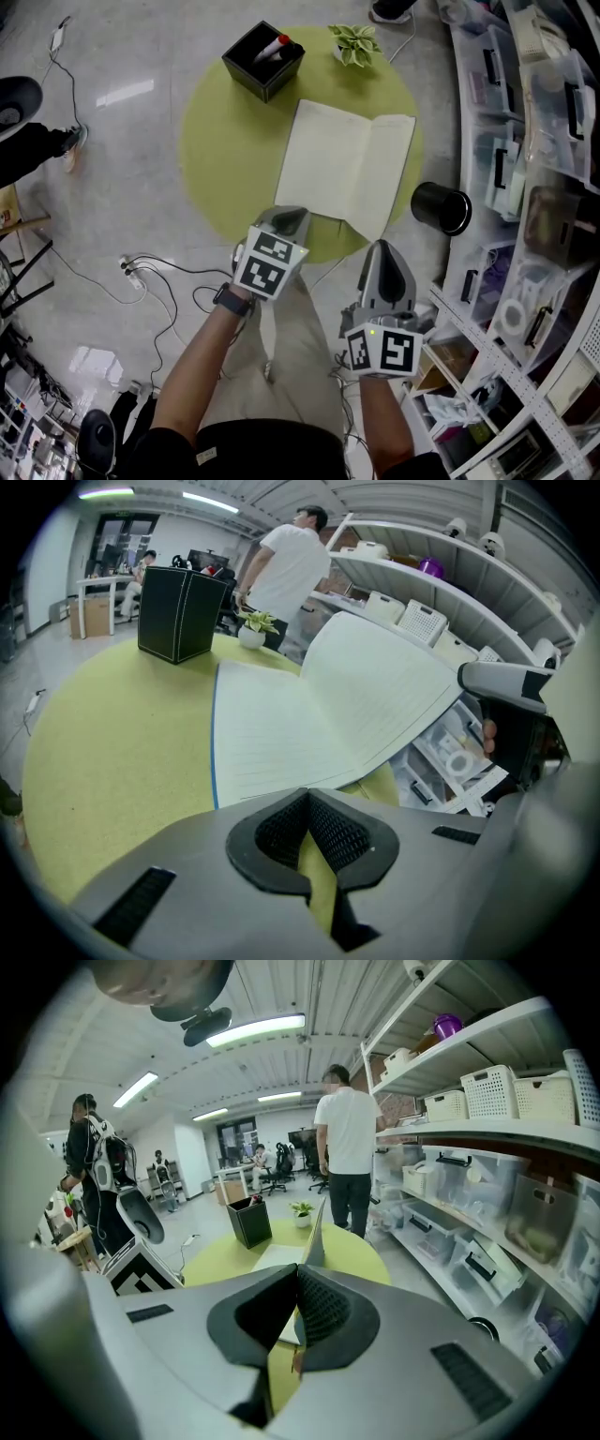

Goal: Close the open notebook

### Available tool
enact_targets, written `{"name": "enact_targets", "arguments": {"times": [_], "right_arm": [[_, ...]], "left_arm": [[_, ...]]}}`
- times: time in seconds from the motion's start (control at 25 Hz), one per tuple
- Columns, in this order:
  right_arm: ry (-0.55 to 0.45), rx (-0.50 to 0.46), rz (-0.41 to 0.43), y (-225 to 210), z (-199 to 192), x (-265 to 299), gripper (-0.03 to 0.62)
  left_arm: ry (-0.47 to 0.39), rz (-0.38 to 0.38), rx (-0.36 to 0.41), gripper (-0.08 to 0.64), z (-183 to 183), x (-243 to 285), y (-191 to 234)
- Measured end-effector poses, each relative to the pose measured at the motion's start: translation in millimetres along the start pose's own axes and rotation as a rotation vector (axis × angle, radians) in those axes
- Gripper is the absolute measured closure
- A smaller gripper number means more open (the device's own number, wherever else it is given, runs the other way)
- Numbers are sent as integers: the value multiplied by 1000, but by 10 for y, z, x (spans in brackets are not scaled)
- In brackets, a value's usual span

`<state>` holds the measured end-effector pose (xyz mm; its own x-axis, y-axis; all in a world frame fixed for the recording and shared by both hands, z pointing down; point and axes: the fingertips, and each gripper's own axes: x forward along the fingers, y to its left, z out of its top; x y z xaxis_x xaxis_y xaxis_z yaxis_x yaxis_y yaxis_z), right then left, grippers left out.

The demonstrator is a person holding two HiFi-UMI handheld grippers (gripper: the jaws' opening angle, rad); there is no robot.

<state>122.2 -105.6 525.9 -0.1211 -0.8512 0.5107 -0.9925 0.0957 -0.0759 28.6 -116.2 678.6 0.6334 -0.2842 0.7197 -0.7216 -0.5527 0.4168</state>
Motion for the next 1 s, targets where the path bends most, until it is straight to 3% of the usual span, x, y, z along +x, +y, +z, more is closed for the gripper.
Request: {"name": "enact_targets", "arguments": {"times": [1.0], "right_arm": [[-30, -2, 95, 445, 20, 151, 588]], "left_arm": [[-3, -10, 1, 543, 7, -6, -9]]}}
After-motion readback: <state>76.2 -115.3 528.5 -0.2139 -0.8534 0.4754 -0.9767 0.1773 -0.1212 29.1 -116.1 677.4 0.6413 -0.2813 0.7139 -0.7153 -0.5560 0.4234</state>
